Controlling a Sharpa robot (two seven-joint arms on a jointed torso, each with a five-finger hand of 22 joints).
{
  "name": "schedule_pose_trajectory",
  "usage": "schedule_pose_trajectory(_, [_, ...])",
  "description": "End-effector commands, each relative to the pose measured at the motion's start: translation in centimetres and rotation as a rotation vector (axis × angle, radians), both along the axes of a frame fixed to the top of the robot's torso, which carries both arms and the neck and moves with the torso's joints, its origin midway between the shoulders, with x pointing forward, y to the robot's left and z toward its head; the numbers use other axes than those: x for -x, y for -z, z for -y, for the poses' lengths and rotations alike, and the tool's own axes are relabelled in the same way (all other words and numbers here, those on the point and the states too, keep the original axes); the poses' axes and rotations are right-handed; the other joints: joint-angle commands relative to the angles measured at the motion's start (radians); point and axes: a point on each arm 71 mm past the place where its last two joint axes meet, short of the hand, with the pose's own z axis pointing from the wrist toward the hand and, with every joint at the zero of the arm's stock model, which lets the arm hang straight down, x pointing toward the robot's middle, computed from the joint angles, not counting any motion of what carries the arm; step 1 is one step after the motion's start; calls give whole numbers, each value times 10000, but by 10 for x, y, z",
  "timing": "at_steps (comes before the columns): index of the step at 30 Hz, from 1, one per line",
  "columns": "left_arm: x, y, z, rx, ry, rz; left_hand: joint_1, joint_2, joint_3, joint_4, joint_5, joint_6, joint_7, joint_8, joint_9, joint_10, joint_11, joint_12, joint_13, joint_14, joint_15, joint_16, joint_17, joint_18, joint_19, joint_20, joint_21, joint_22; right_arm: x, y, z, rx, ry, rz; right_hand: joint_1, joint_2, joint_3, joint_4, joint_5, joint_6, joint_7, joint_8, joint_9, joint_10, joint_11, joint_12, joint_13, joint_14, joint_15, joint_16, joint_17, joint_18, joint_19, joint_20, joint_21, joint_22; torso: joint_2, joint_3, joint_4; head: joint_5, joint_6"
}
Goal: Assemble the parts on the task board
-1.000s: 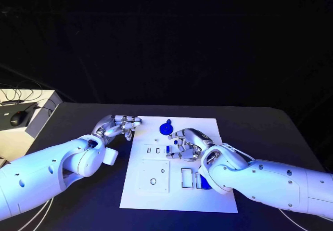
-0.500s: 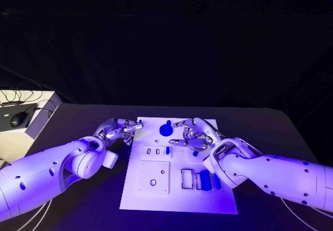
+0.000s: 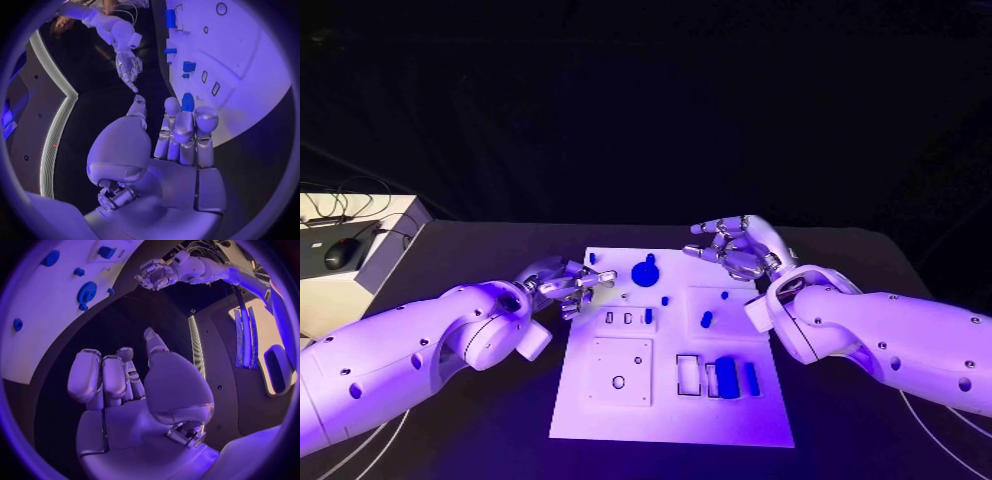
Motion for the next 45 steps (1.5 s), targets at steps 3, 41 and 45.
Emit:
schedule_pose_trajectory(3, [3, 1, 13, -1995, 960, -1302, -239, 193, -89, 227, 16, 245, -176, 250, 113, 197, -51, -51, 78, 150, -63, 147, 165, -105, 182, -23, 172, 229, -6, -1, 14, -718, 262, -418, -44, 158, -54, -146, 163, 148, 49, 47, 11, 11, -69, -23, 6, 9, -58, -38, -2, 85, 534, -77, -46, 1568, -65, 67, -17, 32, -51])
schedule_pose_trajectory(41, [-48, -25, 94, -5992, 2330, -2955, -1494, -1496, 3431, 1471, 16, -1927, -885, 5070, 6734, 223, -471, -13, 976, 339, -416, 279, 537, -383, 566, -375, 318, 1176, -51, 6, 96, -2180, 1369, -1004, 590, 416, -195, -1075, 639, -1007, 356, 862, -3, -1400, 301, -2559, -5878, -2297, 323, -4840, -4428, 327, -1224, 269, -10282, -3646, -546, 302, -63, 24, -461])
schedule_pose_trajectory(45, [-49, -26, 97, -6290, 2433, -2813, -1473, -1470, 3409, 1486, 20, -1933, -863, 4954, 6856, 207, -456, -13, 1000, 336, -399, 291, 530, -387, 579, -371, 312, 1235, -53, 4, 99, -2211, 1471, -977, 588, 427, -184, -1094, 693, -1036, 360, 898, -6, -1417, 298, -2410, -6177, -2316, 320, -4804, -4524, 328, -1223, 270, -10246, -3728, -538, 305, -56, -1, -500])
